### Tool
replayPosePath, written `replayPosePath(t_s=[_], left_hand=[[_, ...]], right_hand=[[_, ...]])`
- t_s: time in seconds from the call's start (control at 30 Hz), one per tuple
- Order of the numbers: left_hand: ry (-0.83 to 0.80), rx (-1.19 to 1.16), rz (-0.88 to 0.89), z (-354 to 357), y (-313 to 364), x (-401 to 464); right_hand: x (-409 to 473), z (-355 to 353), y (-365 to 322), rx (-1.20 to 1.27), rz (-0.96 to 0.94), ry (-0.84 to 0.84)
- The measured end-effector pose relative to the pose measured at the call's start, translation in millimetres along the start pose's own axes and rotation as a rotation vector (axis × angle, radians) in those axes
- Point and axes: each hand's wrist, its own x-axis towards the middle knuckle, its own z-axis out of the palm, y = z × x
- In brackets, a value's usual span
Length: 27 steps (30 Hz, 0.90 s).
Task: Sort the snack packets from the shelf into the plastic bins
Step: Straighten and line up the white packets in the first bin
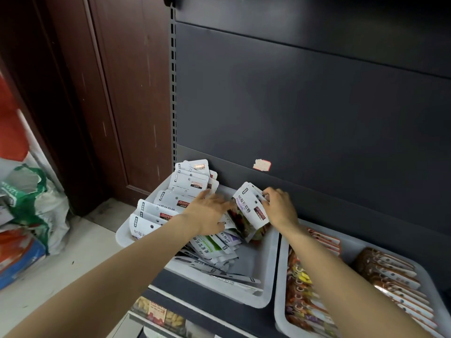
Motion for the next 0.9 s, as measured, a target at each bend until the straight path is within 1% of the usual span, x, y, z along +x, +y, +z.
replayPosePath(t_s=[0.07,0.13,0.23,0.3,0.37,0.47,0.53,0.63,0.7,0.77,0.83,0.9], left_hand=[[0.038,-0.017,-0.02,2.9,2.1,2.4],[0.099,-0.007,0.029,2.9,5.0,5.9],[0.067,0.05,0.117,-2.7,11.2,9.4],[0.05,0.043,0.08,-5.9,10.5,10.1],[0.057,0.049,0.018,-5.1,3.7,6.7],[0.056,0.027,-0.028,0.6,-5.8,-2.5],[0.024,0.032,-0.018,2.4,-4.9,-5.8],[0.001,0.035,-0.001,-0.1,0.8,-1.7],[-0.054,-0.023,-0.042,-6.7,6.2,4.2],[-0.083,-0.099,-0.122,-11.8,12.7,10.9],[-0.089,-0.167,-0.195,-13.1,18.2,16.5],[-0.089,-0.159,-0.225,-10.8,20.8,20.3]], right_hand=[[0.1,0.0,-0.7,-0.02,-0.055,0.008],[-2.3,0.7,-6.0,-0.102,-0.1,0.021],[-8.3,2.7,-15.4,-0.172,-0.078,0.005],[-7.7,0.6,-14.4,-0.15,-0.046,0.005],[-4.7,-3.3,-6.8,-0.077,0.006,-0.003],[-0.7,-8.1,6.4,0.146,0.064,0.005],[-1.9,-10.0,9.9,0.267,0.061,0.005],[-6.4,-16.6,6.8,0.332,0.018,-0.012],[-7.6,-22.0,2.6,0.526,0.023,-0.012],[-6.4,-26.3,-5.4,0.688,0.038,-0.009],[-7.1,-28.8,-11.8,0.745,0.068,-0.039],[-7.2,-27.5,-12.8,0.696,0.058,-0.084]])
